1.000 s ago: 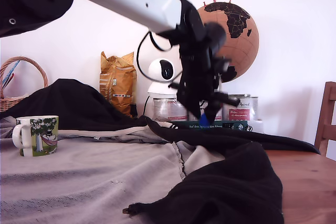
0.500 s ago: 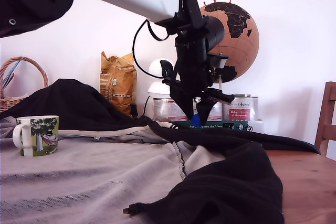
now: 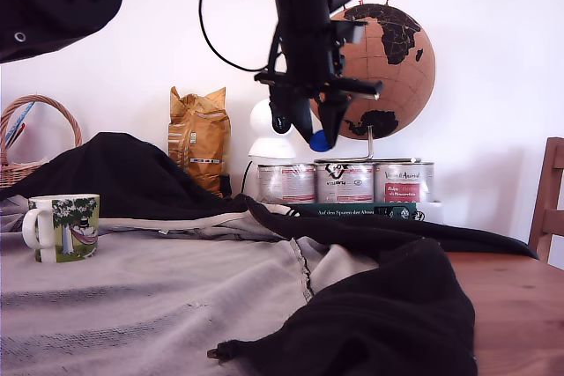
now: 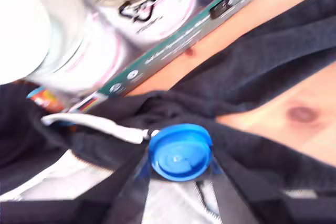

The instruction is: Pick the blue coffee capsule and place it inside the green coffee cup

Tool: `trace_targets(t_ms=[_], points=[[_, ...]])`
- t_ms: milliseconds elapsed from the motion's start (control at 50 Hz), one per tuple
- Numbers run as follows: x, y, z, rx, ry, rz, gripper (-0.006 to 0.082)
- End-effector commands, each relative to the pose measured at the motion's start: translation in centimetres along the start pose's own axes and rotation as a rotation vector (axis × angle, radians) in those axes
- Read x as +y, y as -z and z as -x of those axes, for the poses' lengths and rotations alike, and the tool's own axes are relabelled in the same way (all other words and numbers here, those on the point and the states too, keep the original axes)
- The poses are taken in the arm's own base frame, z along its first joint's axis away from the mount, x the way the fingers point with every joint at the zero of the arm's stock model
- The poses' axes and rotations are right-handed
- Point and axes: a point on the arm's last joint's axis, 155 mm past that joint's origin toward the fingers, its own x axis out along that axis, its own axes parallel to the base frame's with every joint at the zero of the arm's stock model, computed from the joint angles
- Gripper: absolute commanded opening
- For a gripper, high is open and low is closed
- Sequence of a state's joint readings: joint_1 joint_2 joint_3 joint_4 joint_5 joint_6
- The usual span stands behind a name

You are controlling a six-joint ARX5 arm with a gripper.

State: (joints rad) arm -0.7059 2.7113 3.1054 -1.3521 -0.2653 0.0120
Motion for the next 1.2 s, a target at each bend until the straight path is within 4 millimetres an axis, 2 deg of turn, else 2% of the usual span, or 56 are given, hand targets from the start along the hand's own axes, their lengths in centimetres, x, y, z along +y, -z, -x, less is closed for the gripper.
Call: trace_targets(t_ms=[0, 240, 480, 740, 900, 1180], points=[[1.0, 0.6, -1.2, 0.018, -0.012, 0.018, -0.0024], [2.0, -0.7, 0.1, -0.034, -0.001, 0.053, -0.0024], [1.5, -0.9, 0.6, -0.043, 0.033, 0.083, -0.0024], [2.4, -1.3, 1.4, -0.056, 0.026, 0.091, -0.0024], [2.9, -1.8, 2.6, -0.073, 0.020, 0.088, -0.0024], [4.7, -0.1, 2.2, 0.009, 0.001, 0.085, -0.0024]])
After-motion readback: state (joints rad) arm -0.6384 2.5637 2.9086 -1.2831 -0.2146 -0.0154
